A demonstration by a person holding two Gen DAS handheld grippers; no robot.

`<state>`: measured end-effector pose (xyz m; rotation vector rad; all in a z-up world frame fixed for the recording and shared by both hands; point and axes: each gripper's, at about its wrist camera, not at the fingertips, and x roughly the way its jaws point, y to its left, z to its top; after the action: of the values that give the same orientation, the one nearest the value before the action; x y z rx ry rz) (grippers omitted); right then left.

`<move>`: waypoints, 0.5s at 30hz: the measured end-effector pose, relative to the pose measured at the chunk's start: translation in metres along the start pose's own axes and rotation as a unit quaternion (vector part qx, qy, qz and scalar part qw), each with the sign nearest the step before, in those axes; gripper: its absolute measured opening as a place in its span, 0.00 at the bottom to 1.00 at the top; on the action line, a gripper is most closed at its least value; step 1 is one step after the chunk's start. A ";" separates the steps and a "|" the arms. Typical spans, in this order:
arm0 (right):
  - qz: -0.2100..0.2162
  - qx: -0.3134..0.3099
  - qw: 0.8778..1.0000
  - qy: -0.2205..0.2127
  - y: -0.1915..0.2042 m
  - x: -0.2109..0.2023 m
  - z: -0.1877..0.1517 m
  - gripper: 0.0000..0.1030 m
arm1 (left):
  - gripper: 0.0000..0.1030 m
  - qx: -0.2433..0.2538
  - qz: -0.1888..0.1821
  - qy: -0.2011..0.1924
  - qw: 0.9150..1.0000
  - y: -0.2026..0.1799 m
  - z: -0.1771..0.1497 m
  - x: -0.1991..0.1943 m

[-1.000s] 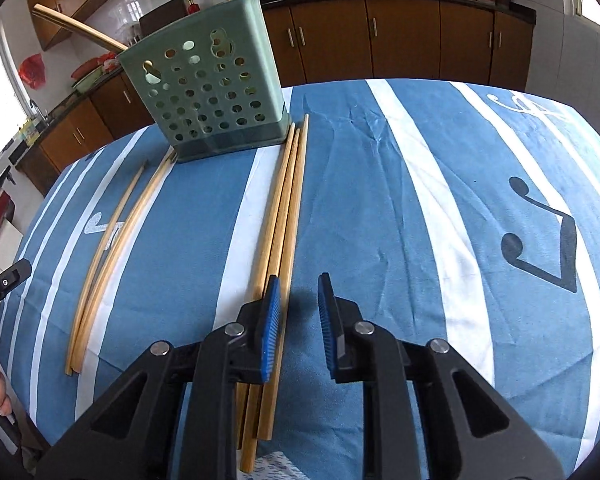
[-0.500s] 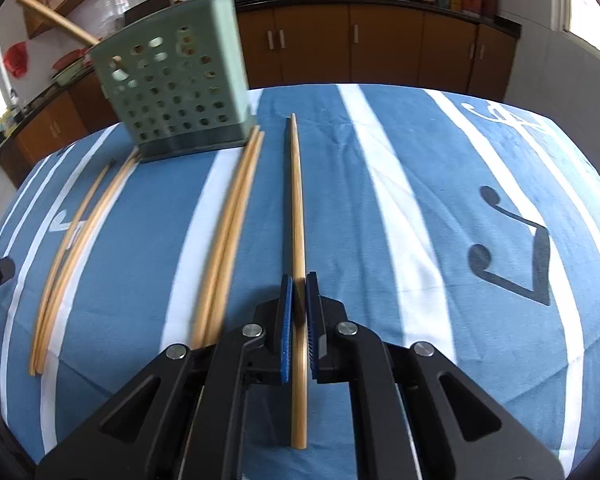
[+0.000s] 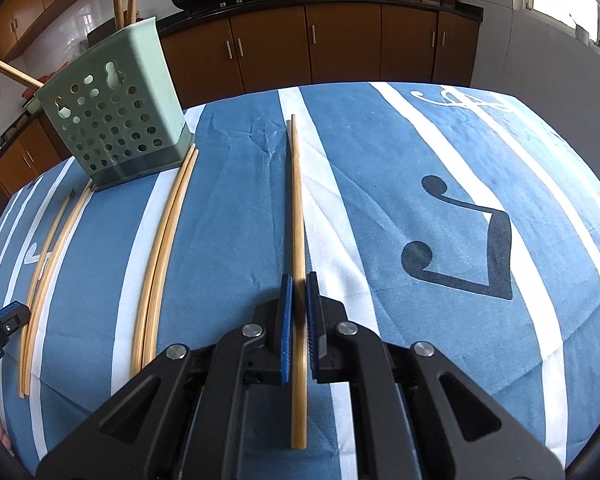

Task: Organize utensils
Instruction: 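Lower both tools and close each onto another wooden chopstick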

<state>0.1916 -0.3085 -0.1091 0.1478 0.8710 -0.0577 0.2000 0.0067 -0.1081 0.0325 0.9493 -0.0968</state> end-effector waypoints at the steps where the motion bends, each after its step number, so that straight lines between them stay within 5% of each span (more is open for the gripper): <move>1: 0.000 -0.001 1.000 0.000 0.001 0.000 0.000 0.07 | 0.14 0.007 0.010 -0.003 1.000 -0.002 -0.001 0.000; 3: -0.001 -0.003 1.000 0.000 0.002 0.000 0.001 0.07 | 0.08 0.004 0.016 -0.004 1.000 0.001 0.000 0.001; 10: 0.005 -0.013 1.000 -0.005 0.004 0.000 0.001 0.07 | 0.08 -0.044 0.055 -0.003 0.998 0.053 0.016 0.007; 15: 0.012 -0.012 1.000 -0.007 0.003 -0.001 0.000 0.08 | 0.12 -0.046 0.047 -0.012 0.998 0.073 0.022 0.011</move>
<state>0.1914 -0.3053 -0.1077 0.1348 0.8558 -0.0250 0.2312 0.0772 -0.1048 -0.0093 0.9258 0.0336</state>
